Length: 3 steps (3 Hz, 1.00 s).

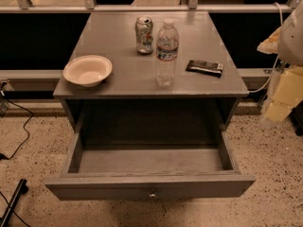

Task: Place water bottle into top drawer

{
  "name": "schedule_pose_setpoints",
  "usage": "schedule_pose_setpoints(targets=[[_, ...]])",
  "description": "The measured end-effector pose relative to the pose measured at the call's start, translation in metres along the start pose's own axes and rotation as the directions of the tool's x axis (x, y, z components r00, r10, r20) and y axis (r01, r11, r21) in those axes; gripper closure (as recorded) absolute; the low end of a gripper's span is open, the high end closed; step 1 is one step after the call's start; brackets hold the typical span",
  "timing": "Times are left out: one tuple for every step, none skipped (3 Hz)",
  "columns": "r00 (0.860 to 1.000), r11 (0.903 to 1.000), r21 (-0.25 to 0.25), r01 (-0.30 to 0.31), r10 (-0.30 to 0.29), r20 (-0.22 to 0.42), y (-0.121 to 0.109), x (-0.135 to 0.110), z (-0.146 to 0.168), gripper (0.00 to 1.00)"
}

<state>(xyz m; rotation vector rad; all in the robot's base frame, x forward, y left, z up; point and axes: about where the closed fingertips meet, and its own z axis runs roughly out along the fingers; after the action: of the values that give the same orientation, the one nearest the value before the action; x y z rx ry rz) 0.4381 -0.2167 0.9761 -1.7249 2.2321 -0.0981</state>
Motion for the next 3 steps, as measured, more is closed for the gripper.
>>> schedule_pose_setpoints(targets=[[1.000,1.0000,0.000,0.000,0.000,0.000,0.000,0.000,0.000,0.00],[1.000,0.9991,0.041,-0.009,0.008,0.023,-0.020,-0.009,0.006,0.00],[0.990,0.9894,0.139,-0.041,0.021,0.140,-0.078,-0.031,0.014,0.00]])
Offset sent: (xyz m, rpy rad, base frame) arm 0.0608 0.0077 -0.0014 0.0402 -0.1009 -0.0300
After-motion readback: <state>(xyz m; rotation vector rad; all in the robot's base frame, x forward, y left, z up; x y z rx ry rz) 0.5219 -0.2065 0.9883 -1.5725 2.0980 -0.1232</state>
